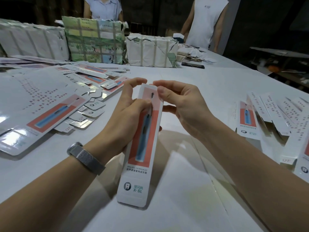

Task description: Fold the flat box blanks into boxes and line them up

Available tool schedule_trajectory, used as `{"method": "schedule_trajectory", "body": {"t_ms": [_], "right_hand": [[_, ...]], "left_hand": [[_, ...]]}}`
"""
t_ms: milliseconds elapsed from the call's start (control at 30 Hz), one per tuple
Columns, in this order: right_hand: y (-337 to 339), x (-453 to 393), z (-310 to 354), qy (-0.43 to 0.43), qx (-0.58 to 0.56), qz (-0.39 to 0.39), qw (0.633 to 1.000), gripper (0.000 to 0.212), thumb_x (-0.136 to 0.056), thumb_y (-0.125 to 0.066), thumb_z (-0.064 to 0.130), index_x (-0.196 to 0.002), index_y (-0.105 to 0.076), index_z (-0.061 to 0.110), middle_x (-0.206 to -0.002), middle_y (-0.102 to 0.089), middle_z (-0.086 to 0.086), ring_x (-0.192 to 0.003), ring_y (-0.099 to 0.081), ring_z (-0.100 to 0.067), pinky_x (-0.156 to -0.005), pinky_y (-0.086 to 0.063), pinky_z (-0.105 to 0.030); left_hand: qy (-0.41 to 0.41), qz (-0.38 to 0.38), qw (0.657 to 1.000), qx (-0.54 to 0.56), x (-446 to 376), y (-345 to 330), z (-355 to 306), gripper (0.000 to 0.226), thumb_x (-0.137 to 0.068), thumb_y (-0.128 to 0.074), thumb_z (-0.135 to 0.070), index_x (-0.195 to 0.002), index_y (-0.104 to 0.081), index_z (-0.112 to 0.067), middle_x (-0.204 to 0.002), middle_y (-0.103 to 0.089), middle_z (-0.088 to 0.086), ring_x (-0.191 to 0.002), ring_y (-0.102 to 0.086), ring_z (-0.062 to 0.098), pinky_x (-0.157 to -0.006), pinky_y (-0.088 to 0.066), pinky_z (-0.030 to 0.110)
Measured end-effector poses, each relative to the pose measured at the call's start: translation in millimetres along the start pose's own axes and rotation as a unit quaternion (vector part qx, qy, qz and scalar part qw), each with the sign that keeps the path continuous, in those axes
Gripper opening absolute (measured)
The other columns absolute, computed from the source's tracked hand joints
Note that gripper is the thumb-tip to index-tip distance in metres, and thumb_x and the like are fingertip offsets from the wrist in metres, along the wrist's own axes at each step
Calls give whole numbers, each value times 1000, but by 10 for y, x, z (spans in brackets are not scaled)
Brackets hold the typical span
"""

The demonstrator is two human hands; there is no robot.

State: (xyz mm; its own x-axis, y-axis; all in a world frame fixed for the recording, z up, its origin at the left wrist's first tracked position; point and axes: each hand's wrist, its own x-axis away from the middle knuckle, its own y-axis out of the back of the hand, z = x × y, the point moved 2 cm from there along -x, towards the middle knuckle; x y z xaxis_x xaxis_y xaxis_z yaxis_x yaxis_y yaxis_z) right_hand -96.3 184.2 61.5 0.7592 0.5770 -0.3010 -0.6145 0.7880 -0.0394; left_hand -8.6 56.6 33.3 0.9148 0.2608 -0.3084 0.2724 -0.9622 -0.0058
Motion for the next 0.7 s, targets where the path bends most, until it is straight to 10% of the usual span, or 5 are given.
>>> {"method": "schedule_trajectory", "body": {"t_ms": [700], "right_hand": [[157,-8,118,-16,2,54,998,9,-83,-68,14,-85,-68,6,-102,-75,-16,-94,-70,-34,-70,-60,-44]], "left_hand": [[3,44,999,32,17,1,-83,30,-89,-49,-19,-108,-51,-42,-80,-71,0,-57,-67,31,-50,-55,32]]}}
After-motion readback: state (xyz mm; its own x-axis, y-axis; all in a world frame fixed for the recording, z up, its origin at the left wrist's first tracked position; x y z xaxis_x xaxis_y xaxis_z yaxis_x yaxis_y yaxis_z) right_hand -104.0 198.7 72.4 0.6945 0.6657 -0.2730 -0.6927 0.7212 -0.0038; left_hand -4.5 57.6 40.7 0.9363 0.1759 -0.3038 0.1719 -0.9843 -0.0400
